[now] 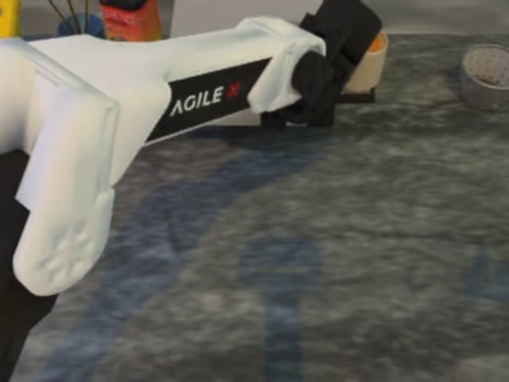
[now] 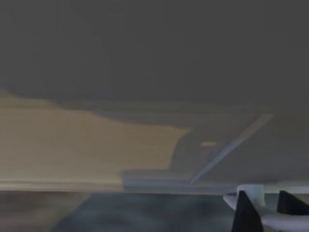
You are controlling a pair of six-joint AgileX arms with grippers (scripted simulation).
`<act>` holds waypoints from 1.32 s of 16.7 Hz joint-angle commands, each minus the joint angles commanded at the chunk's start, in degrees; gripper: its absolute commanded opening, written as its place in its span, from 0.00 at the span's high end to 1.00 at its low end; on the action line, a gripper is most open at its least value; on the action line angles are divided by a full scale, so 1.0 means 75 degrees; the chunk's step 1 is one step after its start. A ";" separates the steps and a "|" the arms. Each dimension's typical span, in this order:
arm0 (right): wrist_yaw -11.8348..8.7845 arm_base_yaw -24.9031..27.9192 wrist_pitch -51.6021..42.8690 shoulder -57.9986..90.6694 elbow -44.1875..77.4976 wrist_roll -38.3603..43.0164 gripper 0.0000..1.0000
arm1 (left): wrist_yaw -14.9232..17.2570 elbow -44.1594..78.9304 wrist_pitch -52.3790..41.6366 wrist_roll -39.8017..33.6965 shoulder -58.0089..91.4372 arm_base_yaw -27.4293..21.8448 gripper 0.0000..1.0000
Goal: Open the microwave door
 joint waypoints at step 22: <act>0.0000 0.0000 0.0000 0.0000 0.0000 0.0000 0.00 | -0.0182 -0.0586 0.0351 -0.0193 -0.0407 0.0015 1.00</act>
